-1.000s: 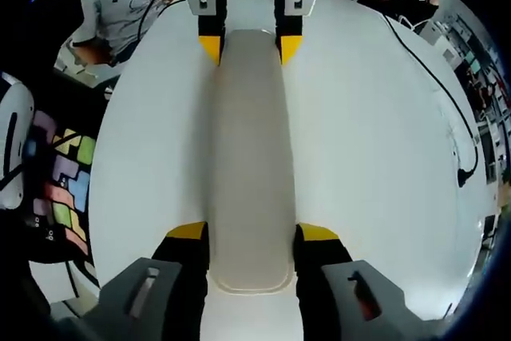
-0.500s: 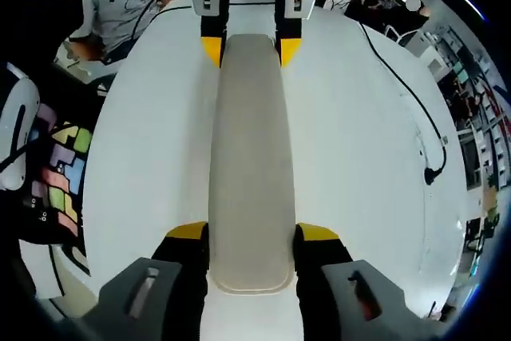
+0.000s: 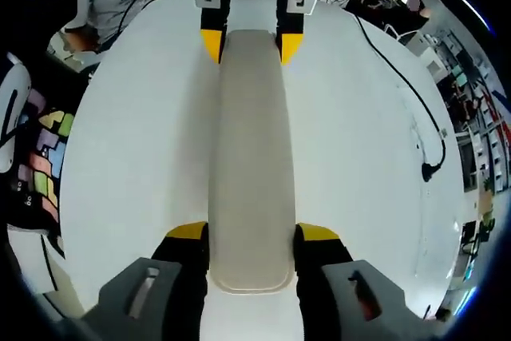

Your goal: Arrange the utensils inside the cutlery case until each visible utensil rests in its matching compartment.

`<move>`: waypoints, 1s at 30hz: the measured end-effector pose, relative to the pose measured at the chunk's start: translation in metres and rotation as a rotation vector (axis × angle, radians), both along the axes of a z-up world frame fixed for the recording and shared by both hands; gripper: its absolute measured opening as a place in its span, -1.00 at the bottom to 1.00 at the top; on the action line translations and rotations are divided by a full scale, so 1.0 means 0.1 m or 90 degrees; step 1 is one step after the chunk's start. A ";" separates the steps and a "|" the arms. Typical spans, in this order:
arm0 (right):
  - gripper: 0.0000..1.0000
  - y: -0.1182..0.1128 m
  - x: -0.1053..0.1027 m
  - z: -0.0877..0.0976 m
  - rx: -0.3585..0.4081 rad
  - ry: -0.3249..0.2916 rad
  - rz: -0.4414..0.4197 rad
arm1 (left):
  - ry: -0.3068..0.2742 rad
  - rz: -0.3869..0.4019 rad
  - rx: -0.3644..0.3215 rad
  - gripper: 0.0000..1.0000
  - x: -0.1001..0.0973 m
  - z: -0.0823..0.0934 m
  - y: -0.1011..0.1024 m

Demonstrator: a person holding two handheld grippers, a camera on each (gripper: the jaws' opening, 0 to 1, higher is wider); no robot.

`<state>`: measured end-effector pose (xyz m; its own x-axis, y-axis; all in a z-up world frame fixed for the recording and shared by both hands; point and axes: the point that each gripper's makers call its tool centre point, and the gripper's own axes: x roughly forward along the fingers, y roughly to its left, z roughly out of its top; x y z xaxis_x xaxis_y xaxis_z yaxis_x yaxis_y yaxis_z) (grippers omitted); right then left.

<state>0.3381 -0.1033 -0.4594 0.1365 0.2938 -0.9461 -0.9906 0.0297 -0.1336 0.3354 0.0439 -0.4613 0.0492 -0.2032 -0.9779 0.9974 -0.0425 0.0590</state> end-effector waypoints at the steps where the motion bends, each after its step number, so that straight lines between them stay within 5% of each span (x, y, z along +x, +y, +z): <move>1: -0.14 0.00 0.00 -0.02 -0.001 0.002 -0.001 | 0.002 0.000 0.000 -0.15 0.01 -0.01 -0.01; 30: -0.14 0.00 -0.04 -0.15 -0.039 0.058 -0.005 | 0.045 -0.007 0.035 -0.12 -0.01 -0.15 0.03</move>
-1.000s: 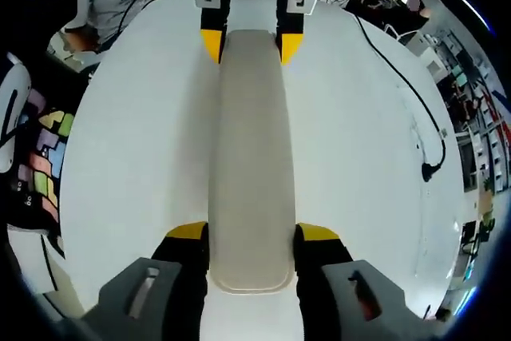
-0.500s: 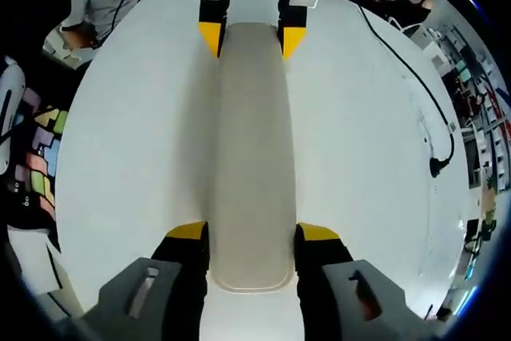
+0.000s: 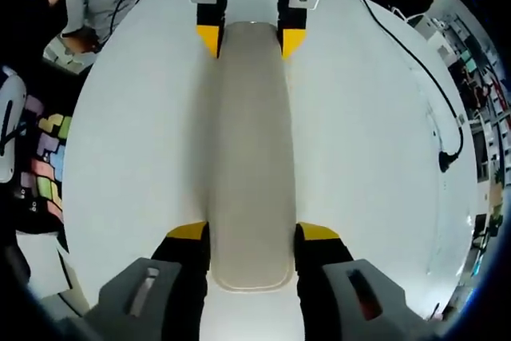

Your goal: Arrange the utensils inside the cutlery case until each visible utensil rests in its matching compartment.

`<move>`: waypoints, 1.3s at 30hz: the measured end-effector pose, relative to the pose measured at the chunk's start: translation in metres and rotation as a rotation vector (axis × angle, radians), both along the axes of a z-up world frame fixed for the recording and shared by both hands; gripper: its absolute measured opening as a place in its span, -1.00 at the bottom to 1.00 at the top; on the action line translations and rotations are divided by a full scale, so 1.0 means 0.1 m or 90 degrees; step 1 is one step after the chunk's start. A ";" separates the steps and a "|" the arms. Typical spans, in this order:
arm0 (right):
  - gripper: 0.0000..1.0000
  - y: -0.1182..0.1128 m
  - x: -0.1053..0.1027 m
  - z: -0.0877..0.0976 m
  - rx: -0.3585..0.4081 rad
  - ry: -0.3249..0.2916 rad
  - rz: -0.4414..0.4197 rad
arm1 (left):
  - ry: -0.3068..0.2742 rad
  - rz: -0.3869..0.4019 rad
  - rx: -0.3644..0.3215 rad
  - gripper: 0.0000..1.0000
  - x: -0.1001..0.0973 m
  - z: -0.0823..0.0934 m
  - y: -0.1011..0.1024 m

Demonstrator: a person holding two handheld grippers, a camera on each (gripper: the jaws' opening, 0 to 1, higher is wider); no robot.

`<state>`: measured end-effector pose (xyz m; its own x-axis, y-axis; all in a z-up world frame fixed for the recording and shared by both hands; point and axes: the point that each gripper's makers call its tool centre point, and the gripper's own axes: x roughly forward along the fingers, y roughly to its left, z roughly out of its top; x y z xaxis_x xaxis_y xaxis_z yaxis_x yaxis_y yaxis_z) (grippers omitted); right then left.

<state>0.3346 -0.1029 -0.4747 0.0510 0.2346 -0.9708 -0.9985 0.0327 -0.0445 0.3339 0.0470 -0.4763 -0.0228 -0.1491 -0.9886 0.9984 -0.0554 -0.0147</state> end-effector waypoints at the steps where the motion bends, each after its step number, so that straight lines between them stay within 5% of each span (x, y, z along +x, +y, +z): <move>1: -0.13 0.00 0.00 0.00 0.003 0.004 0.006 | -0.001 -0.001 0.000 -0.12 0.00 0.00 0.00; 18: -0.10 -0.01 0.00 -0.01 0.078 0.026 0.037 | -0.002 -0.002 -0.037 -0.11 0.03 0.02 -0.01; 24: 0.02 -0.08 0.06 -0.02 0.091 0.017 -0.062 | -0.007 0.001 -0.028 -0.08 0.04 0.01 -0.03; 28: -0.05 -0.07 0.02 -0.02 0.098 0.015 -0.053 | -0.012 0.055 -0.052 0.09 0.11 0.00 -0.01; 32: -0.10 -0.06 0.01 -0.02 0.116 0.012 -0.036 | -0.005 0.054 -0.078 0.14 0.09 -0.01 0.00; 39: 0.23 -0.06 0.16 -0.01 0.152 -0.012 -0.049 | -0.001 0.045 -0.107 0.35 0.01 -0.02 0.00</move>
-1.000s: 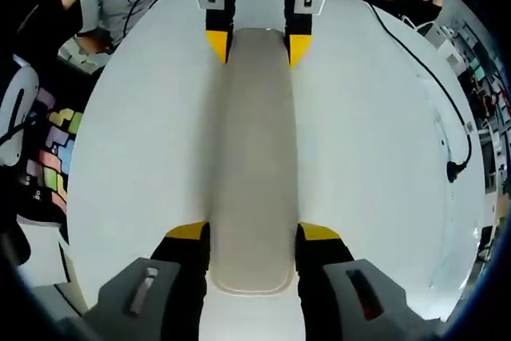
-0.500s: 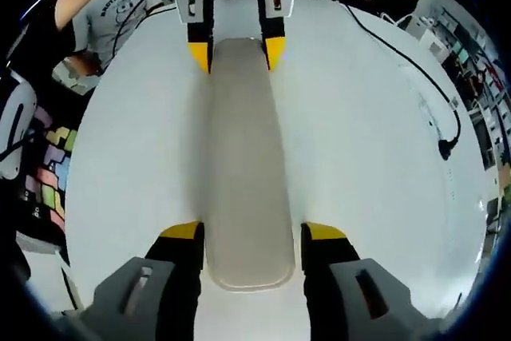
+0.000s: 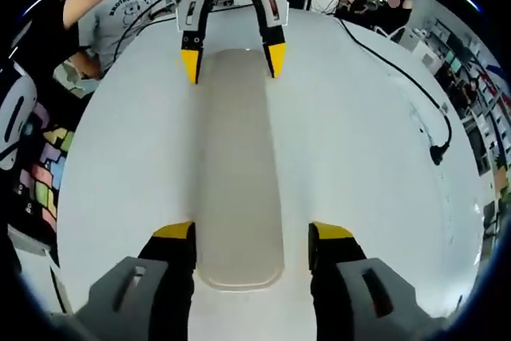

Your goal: Arrange the utensils inside the cutlery case until each visible utensil rests in its matching compartment.

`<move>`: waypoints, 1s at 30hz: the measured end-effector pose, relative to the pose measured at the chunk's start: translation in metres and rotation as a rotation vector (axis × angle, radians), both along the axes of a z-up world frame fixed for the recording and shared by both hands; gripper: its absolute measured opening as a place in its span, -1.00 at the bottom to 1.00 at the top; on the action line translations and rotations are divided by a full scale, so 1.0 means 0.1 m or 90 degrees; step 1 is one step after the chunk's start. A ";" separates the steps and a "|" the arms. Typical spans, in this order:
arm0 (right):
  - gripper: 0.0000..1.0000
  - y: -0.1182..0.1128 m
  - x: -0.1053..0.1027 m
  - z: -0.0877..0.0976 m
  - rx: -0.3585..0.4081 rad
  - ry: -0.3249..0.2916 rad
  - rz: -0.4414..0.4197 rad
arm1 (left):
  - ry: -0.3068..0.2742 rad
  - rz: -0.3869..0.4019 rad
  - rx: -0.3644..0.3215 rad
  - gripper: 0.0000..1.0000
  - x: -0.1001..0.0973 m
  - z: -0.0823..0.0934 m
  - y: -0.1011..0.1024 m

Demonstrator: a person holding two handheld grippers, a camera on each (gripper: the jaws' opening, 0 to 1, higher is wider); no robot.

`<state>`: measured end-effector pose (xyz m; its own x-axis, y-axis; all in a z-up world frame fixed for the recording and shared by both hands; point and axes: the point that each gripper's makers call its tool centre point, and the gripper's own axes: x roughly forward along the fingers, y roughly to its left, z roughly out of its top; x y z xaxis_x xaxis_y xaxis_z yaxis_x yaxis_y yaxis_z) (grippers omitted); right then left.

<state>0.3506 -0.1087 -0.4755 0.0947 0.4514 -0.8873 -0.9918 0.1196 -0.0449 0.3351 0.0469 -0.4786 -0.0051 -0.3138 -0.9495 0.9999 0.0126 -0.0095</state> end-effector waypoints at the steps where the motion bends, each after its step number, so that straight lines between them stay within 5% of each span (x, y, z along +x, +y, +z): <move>1: 0.25 0.00 0.01 0.00 0.002 0.000 -0.003 | 0.000 0.001 -0.004 0.37 0.00 0.00 0.01; 9: 0.39 -0.07 0.03 0.09 0.052 -0.004 -0.041 | -0.001 0.008 -0.070 0.60 -0.05 0.01 -0.01; 17: 0.40 -0.10 -0.08 0.25 0.123 -0.003 -0.092 | -0.002 0.036 -0.093 0.49 -0.03 0.04 -0.05; 19: 0.43 -0.05 -0.12 0.34 0.183 -0.014 -0.108 | -0.004 0.053 -0.092 0.39 -0.02 0.05 -0.05; 21: 0.43 -0.09 -0.12 0.38 0.209 -0.021 -0.149 | 0.019 0.126 -0.124 0.29 -0.02 0.10 -0.11; 22: 0.44 -0.09 -0.13 0.40 0.225 -0.030 -0.163 | 0.016 0.123 -0.157 0.30 -0.01 0.16 -0.17; 27: 0.52 -0.23 -0.06 0.58 0.303 -0.084 -0.252 | -0.078 0.149 -0.243 0.40 0.17 0.54 -0.25; 30: 0.60 -0.18 -0.13 0.74 0.426 -0.030 -0.305 | -0.146 0.184 -0.301 0.41 0.24 0.79 -0.27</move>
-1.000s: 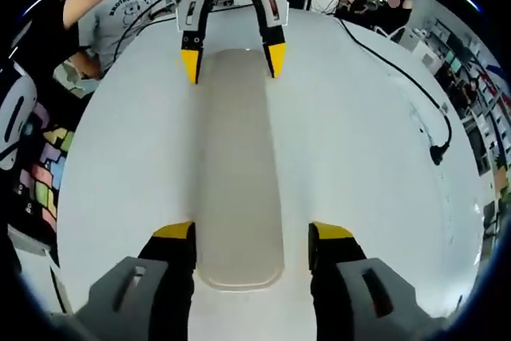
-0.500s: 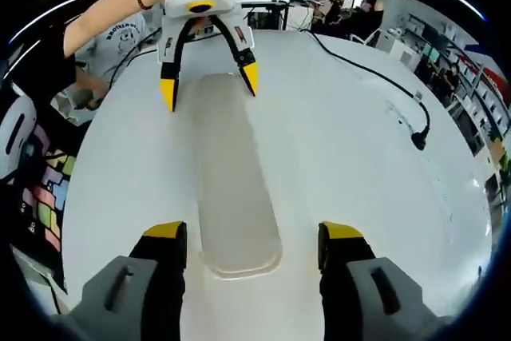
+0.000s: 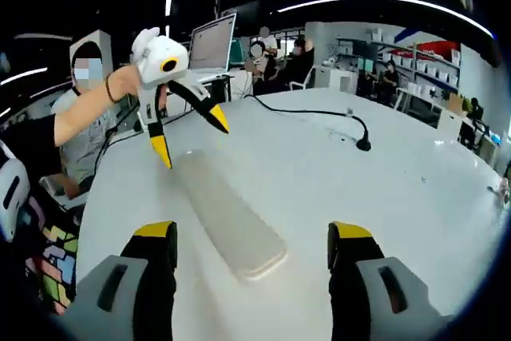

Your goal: Arrange the utensils inside the cutlery case until each visible utensil rests in its matching compartment.

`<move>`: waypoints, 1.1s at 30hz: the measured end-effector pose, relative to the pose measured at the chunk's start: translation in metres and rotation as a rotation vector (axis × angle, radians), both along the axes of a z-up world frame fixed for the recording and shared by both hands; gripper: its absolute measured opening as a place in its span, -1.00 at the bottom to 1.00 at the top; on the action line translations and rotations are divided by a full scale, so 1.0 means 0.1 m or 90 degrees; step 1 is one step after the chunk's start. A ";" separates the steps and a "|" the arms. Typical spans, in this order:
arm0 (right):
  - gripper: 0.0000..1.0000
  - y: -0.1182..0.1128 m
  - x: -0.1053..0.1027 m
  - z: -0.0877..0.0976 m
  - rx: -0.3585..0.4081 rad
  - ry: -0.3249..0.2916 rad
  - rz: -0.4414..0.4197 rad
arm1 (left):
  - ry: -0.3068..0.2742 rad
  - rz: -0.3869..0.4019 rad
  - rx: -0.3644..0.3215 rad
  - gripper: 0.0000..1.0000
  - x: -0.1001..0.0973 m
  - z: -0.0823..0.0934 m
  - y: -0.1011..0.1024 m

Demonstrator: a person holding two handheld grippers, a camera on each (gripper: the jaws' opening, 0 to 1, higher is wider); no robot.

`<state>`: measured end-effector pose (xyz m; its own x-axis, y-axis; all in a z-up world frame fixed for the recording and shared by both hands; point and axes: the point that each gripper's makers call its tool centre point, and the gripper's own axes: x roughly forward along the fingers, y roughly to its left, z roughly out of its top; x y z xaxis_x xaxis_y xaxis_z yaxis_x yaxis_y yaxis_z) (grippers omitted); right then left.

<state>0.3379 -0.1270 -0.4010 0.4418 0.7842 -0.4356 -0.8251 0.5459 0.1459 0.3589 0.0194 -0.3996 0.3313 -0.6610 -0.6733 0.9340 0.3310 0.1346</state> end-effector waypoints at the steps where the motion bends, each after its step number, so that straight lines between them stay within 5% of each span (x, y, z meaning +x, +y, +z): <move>1: 0.59 -0.03 0.00 0.03 0.004 -0.022 -0.012 | -0.010 0.032 -0.001 0.41 0.01 0.04 0.03; 4: 0.65 -0.05 -0.06 0.14 0.039 -0.053 -0.046 | -0.089 0.085 -0.068 0.42 0.00 0.22 0.01; 7: 0.65 -0.04 -0.19 0.27 0.140 -0.007 -0.087 | -0.117 0.122 -0.154 0.43 -0.12 0.38 -0.01; 13: 0.64 -0.29 -0.29 0.52 0.179 -0.103 -0.214 | -0.172 0.186 -0.291 0.41 -0.45 0.65 0.11; 15: 0.65 -0.40 -0.33 0.54 0.146 -0.143 -0.246 | -0.188 0.210 -0.326 0.41 -0.56 0.71 0.20; 19: 0.68 -0.61 -0.45 0.65 0.108 -0.226 -0.308 | -0.218 0.263 -0.373 0.43 -0.71 0.82 0.44; 25: 0.68 -0.84 -0.74 0.78 0.092 -0.293 -0.357 | -0.270 0.359 -0.427 0.54 -0.87 0.96 0.83; 33: 0.80 -1.26 -0.91 0.80 0.081 -0.316 -0.439 | -0.302 0.452 -0.435 0.66 -0.96 0.98 1.30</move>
<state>0.2471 -0.2531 -0.3212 0.9538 0.3005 0.0073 -0.2998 0.9527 -0.0495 0.2625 0.1497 -0.3011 0.9135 -0.4024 0.0599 0.4023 0.9154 0.0129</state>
